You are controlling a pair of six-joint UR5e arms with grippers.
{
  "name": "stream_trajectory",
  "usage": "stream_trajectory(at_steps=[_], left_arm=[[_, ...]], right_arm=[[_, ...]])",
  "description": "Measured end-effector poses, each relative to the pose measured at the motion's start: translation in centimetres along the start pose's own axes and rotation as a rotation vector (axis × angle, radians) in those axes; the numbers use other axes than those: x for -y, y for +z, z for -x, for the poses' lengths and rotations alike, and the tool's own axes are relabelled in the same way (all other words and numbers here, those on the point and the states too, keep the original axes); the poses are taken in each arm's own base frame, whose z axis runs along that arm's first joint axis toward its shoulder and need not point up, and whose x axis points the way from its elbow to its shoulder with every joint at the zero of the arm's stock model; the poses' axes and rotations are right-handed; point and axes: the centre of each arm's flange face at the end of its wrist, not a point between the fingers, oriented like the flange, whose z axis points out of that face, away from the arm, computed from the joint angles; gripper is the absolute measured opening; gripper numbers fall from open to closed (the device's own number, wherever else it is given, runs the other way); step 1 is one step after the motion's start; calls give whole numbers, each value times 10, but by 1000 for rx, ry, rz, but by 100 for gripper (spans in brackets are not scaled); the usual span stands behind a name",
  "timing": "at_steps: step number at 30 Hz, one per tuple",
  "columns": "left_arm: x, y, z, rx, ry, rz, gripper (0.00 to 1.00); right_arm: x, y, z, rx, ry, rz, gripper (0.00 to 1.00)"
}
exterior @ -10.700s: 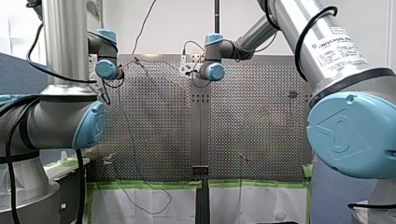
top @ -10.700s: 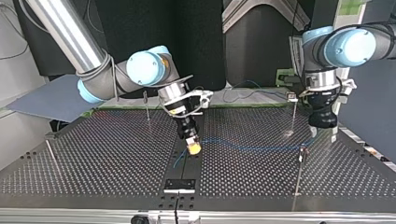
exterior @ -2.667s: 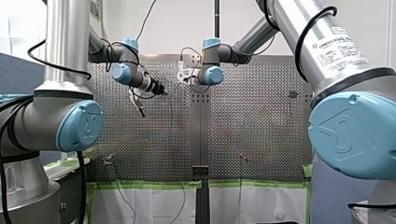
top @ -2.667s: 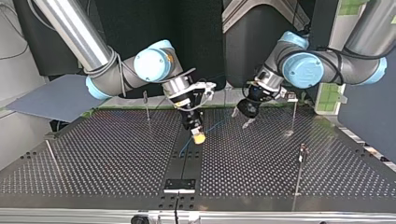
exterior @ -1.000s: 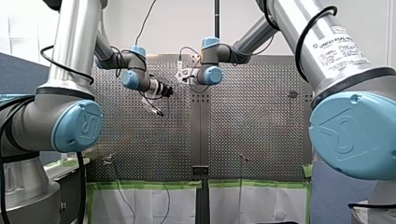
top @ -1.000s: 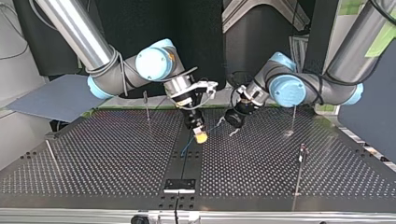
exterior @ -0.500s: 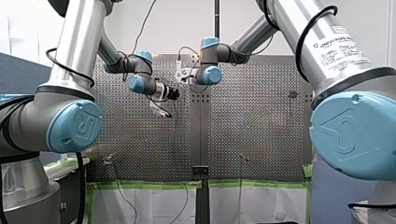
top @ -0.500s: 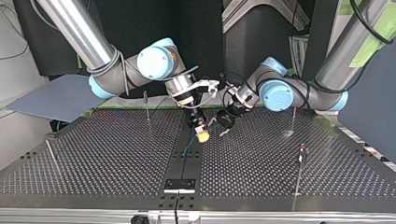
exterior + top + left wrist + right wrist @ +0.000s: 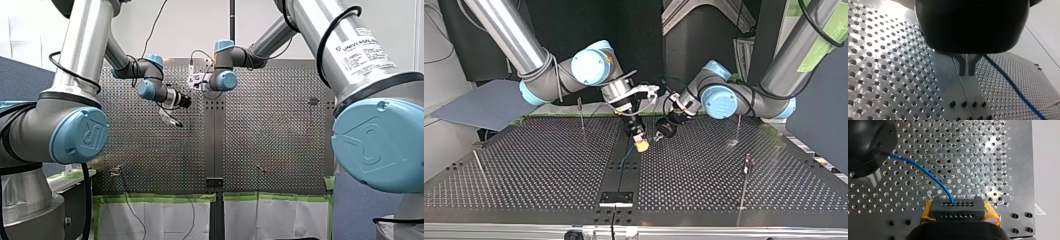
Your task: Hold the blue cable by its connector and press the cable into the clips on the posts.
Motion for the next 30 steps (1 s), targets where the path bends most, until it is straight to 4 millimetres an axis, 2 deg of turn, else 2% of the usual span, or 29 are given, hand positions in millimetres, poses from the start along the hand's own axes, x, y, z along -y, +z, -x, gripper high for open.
stream_trajectory(at_steps=[21,30], left_arm=[[-17,-16,14,86,120,176,0],[-17,-21,16,93,191,217,0]], right_arm=[[0,0,0,-1,-3,2,0],[1,0,1,2,-5,0,0]])
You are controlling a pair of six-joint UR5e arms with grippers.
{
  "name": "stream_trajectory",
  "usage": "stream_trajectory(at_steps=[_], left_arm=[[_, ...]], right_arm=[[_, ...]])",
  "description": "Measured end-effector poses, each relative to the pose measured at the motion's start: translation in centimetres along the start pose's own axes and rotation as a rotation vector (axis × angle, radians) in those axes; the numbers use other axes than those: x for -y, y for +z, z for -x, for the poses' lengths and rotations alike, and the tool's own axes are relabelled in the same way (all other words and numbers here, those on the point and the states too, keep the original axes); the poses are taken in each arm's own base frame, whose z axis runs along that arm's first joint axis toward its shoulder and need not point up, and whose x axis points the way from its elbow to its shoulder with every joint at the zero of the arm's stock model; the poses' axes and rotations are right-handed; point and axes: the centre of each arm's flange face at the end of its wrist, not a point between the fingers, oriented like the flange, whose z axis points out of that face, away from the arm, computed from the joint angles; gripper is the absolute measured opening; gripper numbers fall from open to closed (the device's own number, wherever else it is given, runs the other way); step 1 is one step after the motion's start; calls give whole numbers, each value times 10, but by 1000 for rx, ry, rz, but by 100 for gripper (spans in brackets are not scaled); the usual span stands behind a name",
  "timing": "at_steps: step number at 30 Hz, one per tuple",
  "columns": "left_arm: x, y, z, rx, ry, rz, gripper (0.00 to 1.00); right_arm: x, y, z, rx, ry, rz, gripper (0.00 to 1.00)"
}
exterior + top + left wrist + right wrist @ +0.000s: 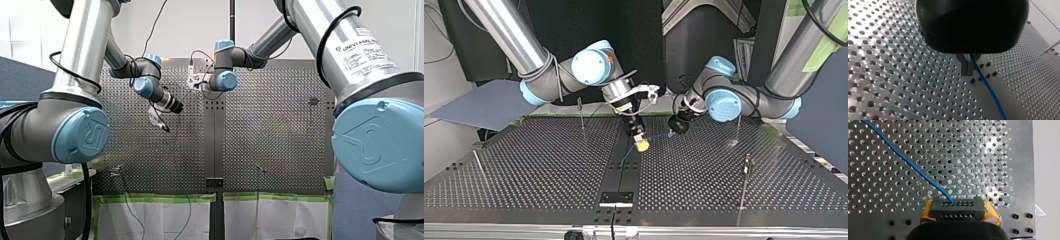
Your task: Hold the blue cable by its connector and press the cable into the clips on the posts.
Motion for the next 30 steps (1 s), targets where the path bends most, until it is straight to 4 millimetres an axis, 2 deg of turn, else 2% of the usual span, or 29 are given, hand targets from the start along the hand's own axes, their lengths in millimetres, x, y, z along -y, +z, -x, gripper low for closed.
stream_trajectory(at_steps=[10,21,30], left_arm=[[14,-19,22,99,93,24,0],[-2,-47,29,176,157,83,0],[-9,-76,40,252,161,122,0]], right_arm=[[2,-2,3,5,-4,-2,0],[7,-2,4,7,-6,-9,0],[13,-1,17,24,-2,-19,0]])
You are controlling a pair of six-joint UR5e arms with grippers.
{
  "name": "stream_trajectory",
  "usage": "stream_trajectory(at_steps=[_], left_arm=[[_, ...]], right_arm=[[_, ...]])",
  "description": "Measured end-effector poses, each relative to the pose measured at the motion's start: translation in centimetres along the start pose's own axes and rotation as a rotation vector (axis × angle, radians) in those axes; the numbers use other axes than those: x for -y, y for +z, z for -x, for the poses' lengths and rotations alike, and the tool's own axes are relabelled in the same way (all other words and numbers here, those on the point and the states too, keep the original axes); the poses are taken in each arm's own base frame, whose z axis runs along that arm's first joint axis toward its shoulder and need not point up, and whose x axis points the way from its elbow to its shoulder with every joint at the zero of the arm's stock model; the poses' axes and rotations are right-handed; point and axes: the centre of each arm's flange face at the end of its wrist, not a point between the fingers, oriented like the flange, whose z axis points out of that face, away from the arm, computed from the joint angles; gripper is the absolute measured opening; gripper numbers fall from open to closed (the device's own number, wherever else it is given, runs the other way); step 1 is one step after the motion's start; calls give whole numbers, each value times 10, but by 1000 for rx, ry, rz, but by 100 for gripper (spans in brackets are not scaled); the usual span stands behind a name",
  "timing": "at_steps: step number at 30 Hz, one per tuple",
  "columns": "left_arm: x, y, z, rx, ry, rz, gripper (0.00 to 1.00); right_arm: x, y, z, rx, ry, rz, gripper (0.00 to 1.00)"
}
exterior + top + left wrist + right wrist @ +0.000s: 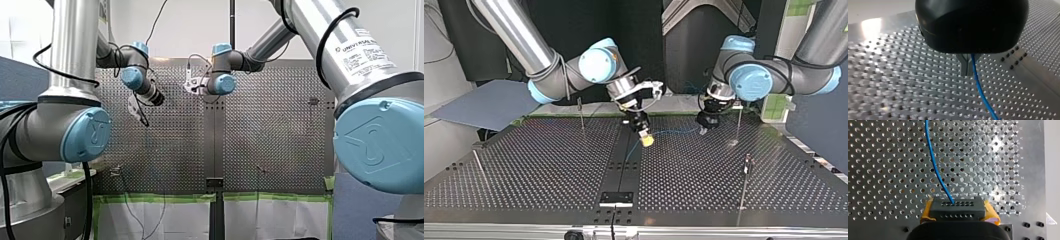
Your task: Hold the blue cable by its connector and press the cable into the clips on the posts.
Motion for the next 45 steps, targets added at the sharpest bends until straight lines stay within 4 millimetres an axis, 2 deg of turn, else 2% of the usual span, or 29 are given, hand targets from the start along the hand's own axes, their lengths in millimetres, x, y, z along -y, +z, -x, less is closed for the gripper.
stream_trajectory(at_steps=[12,26,36,40,45], left_arm=[[1,-34,39,101,53,96,0],[9,-75,83,231,98,169,0],[23,-99,109,324,87,131,0],[27,-102,117,353,73,93,0],[23,-89,118,353,68,57,0]], right_arm=[[24,-1,-6,-13,-3,-41,0],[41,-9,-56,-83,13,-83,0],[45,-9,-67,-98,34,-106,0],[46,-7,-72,-105,43,-112,0],[47,-5,-77,-115,60,-120,0]])
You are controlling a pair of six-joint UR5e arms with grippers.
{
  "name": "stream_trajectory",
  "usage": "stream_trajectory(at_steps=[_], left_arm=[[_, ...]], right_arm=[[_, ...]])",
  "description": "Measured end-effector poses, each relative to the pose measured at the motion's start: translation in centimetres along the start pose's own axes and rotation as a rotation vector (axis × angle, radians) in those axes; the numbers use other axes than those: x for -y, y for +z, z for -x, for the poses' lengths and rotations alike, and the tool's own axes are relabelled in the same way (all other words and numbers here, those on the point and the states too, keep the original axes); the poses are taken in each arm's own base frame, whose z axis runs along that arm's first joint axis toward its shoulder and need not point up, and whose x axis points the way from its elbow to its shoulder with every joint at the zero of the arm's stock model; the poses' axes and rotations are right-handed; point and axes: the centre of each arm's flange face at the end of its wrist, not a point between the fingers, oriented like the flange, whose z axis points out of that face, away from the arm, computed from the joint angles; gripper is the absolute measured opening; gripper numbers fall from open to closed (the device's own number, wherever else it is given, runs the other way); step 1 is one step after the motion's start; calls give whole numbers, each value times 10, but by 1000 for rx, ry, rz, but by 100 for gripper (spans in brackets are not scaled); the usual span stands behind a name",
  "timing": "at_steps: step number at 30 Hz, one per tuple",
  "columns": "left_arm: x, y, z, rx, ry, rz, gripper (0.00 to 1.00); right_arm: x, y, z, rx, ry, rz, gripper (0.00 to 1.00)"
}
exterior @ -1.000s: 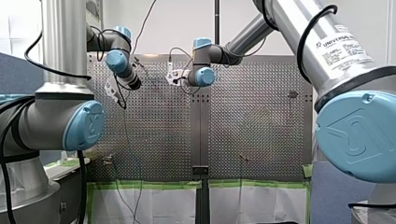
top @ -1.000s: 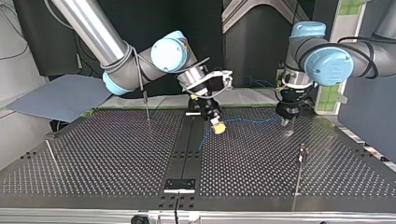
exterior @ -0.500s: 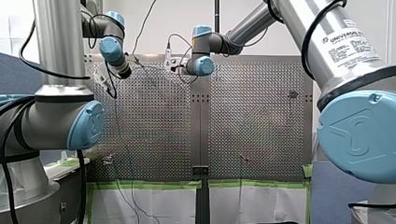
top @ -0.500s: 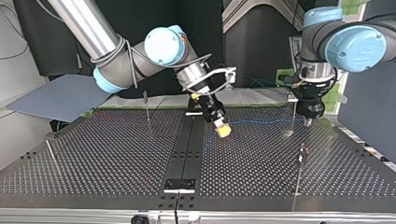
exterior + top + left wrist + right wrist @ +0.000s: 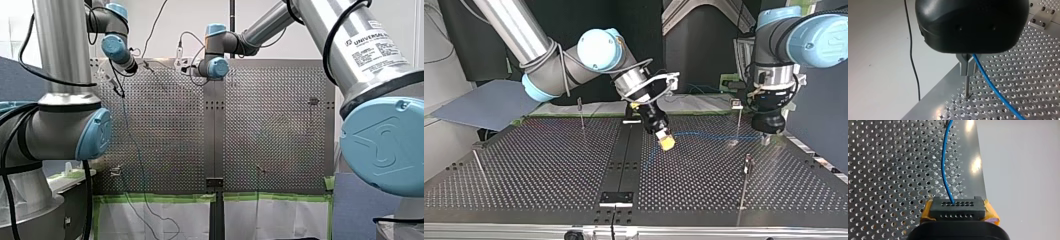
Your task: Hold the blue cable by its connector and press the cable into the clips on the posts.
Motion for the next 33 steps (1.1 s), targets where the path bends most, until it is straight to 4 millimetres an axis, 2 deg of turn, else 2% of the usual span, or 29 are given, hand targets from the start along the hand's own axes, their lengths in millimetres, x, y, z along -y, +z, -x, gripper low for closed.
stream_trajectory(at_steps=[9,16,24,33], left_arm=[[-2,18,2,20,-52,-71,0],[-5,29,14,76,-80,-100,0],[-18,43,14,74,-78,-85,0],[-22,52,20,85,-83,-107,0]], right_arm=[[-3,5,-10,-19,25,0,0],[-6,6,-10,-18,27,3,0],[-9,6,-10,-15,28,9,0],[-12,6,-9,-13,27,14,0]])
